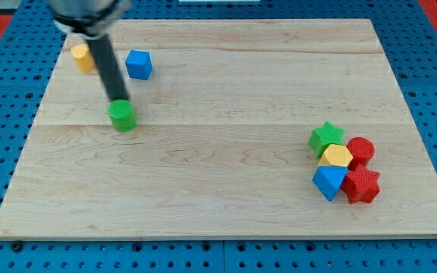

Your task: Push the green circle towards the group of blocks

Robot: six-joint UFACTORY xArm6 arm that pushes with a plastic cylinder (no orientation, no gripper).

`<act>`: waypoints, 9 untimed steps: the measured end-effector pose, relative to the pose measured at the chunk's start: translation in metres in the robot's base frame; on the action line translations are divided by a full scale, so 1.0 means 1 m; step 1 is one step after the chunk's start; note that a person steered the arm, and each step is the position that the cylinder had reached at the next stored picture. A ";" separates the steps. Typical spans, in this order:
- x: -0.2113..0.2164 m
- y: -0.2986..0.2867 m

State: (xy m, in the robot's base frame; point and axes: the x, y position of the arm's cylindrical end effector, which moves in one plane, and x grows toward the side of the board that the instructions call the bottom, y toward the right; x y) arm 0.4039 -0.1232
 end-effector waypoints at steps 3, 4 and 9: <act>-0.027 -0.051; 0.009 -0.037; 0.049 0.065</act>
State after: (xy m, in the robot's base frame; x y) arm 0.4533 -0.0578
